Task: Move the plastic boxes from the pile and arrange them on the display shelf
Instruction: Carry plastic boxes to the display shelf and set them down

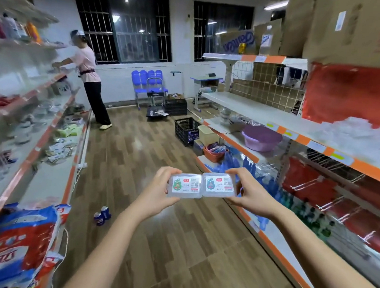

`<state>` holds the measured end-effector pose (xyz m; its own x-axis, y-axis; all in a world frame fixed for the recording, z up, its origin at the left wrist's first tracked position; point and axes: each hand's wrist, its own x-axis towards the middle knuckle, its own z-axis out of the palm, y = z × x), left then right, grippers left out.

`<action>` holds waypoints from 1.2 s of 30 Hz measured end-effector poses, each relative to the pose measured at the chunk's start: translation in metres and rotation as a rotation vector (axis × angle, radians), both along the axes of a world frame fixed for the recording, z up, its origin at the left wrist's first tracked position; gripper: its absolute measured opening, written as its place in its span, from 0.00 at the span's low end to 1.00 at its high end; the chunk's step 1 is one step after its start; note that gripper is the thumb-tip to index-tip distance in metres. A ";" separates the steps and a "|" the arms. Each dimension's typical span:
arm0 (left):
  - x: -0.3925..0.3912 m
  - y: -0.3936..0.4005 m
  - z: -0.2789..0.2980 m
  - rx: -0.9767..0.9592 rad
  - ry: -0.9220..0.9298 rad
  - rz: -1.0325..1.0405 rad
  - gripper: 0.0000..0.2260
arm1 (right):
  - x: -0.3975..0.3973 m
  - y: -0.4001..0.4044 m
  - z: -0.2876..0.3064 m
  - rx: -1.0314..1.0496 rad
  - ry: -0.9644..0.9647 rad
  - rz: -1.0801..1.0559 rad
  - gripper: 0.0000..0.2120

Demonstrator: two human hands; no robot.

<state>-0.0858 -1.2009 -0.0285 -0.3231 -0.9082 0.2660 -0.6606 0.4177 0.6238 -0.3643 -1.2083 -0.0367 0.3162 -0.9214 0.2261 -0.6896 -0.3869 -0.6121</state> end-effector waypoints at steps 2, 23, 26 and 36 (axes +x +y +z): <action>0.000 -0.043 -0.007 0.003 0.005 -0.010 0.25 | 0.000 -0.036 -0.005 0.022 -0.005 -0.021 0.28; -0.006 -0.529 -0.028 0.051 0.080 -0.028 0.25 | -0.016 -0.512 -0.011 0.007 -0.046 0.050 0.26; 0.000 -0.606 -0.034 0.048 0.078 -0.057 0.26 | -0.012 -0.584 -0.015 -0.027 -0.037 0.022 0.26; -0.006 -0.865 -0.025 0.051 0.082 -0.223 0.27 | -0.021 -0.811 -0.001 -0.094 0.020 -0.142 0.29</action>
